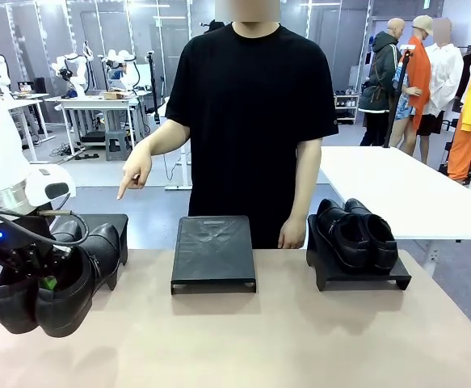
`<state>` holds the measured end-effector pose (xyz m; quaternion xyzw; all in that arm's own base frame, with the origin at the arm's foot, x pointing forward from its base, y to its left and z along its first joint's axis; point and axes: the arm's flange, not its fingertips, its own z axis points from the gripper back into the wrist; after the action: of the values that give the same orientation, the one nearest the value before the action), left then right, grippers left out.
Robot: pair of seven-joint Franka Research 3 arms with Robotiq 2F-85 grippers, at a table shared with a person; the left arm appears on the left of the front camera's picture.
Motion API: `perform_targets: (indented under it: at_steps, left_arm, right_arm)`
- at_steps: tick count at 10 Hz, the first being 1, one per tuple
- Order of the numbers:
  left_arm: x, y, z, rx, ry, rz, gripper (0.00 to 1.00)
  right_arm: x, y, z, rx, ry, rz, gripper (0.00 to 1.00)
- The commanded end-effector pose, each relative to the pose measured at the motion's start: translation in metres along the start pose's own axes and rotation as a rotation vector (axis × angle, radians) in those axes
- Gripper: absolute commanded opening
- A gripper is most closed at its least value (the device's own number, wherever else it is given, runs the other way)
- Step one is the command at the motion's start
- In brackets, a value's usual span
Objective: Place the shoes on the stand as instructed by the person.
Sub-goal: Pick up another pair of Shoes and place it on the Shoes Stand indicated by the person.
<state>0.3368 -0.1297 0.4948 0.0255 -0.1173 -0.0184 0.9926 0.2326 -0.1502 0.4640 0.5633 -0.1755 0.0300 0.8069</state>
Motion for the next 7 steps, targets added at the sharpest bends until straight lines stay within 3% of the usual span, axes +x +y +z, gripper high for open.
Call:
perform_targets:
  at_steps: [1,5,7]
  left_arm:
    - [0.0,0.0,0.001,0.0,-0.001,0.001,0.07]
    - [0.083,0.05,0.001,0.031,-0.129,0.034,0.07]
    - [0.114,0.065,0.0,0.01,-0.135,-0.042,0.07]
  right_arm:
    - [0.001,0.003,0.001,0.009,-0.006,-0.009,1.0]
    - [0.001,0.003,0.001,0.009,-0.006,-0.009,1.0]
    - [0.001,0.003,0.001,0.009,-0.006,-0.009,1.0]
